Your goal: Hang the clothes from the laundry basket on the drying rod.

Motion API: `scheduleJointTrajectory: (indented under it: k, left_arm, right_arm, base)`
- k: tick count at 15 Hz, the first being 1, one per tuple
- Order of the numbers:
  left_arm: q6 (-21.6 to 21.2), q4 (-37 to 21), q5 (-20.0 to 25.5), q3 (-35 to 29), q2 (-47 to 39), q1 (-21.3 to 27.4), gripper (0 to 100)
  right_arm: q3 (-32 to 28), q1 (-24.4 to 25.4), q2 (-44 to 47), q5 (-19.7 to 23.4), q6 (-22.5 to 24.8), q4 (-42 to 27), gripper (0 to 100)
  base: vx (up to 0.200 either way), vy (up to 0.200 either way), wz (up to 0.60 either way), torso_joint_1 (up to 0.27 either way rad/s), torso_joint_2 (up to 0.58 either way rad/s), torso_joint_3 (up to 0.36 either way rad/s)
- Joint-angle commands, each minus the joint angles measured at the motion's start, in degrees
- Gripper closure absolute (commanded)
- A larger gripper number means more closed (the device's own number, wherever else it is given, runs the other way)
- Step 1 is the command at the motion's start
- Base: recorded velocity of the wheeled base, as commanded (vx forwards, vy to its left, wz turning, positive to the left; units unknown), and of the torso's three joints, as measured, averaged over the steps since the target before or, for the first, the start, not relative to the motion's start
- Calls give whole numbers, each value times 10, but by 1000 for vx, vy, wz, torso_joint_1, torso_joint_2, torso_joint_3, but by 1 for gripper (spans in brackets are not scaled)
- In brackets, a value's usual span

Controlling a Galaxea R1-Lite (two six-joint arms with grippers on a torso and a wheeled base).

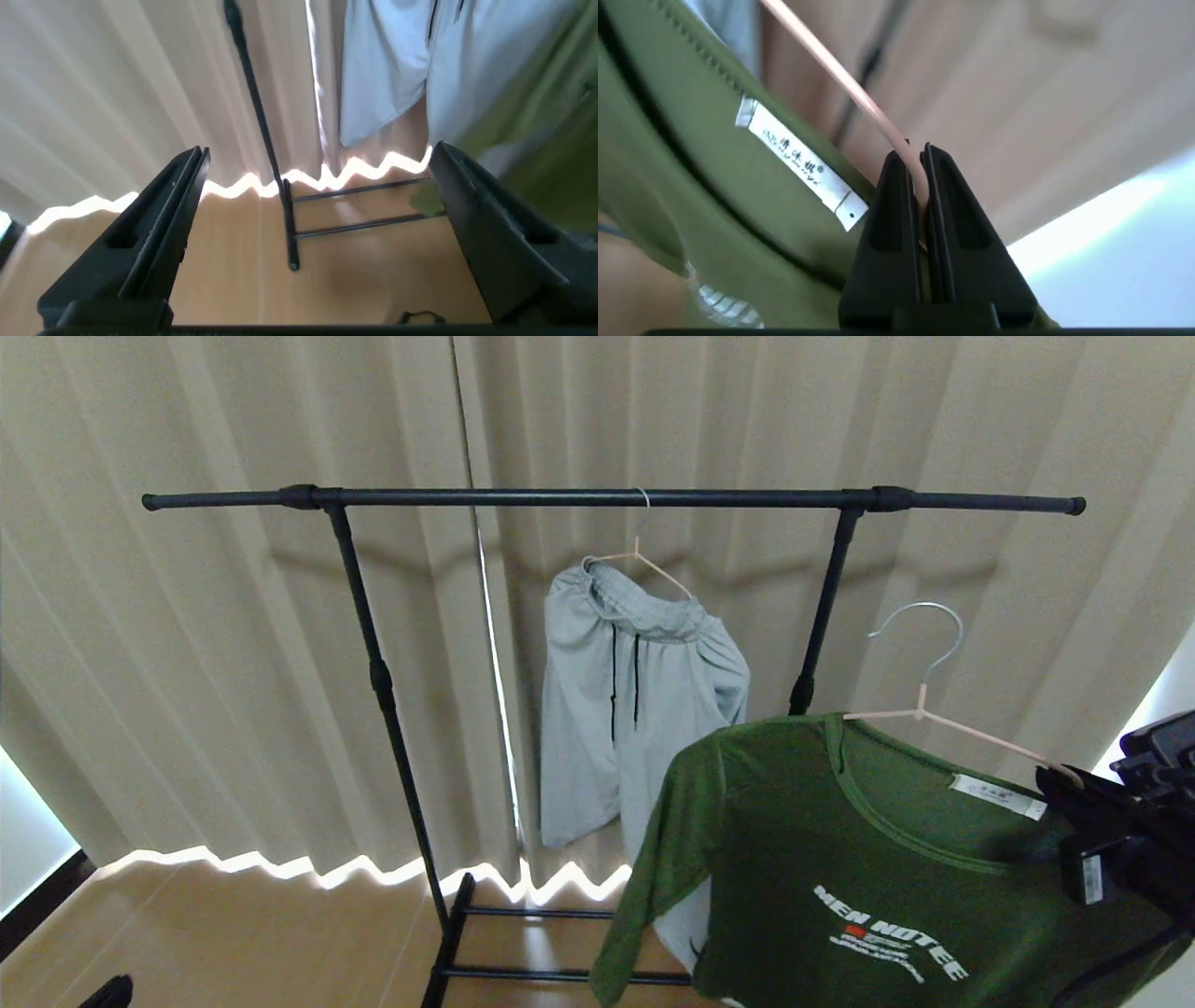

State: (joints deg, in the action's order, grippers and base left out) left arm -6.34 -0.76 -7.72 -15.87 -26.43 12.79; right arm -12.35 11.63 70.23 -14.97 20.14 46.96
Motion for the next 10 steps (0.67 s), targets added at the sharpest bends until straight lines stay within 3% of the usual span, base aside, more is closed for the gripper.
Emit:
scheduleJointTrajectory:
  k: [1,6,8,10]
  left_arm:
    - [7,-38,-1,36,118,-7,0]
    - [5,-44,3,83,168,-51,0]
    - [2,-43,34,124,204,-76,0]
    - [2,0,54,155,209,-78,0]
  right_arm:
    - [27,-19,-39,-1,0,1,100]
    - [58,-57,-84,-15,1,1,100]
    - [58,-60,-87,-17,1,1,100]
    - [60,-71,-88,-29,2,0,100]
  base:
    - [0,0,0,0,0,0]
    - [0,0,0,0,0,0]
    - [0,0,0,0,0,0]
    - [0,0,0,0,0,0]
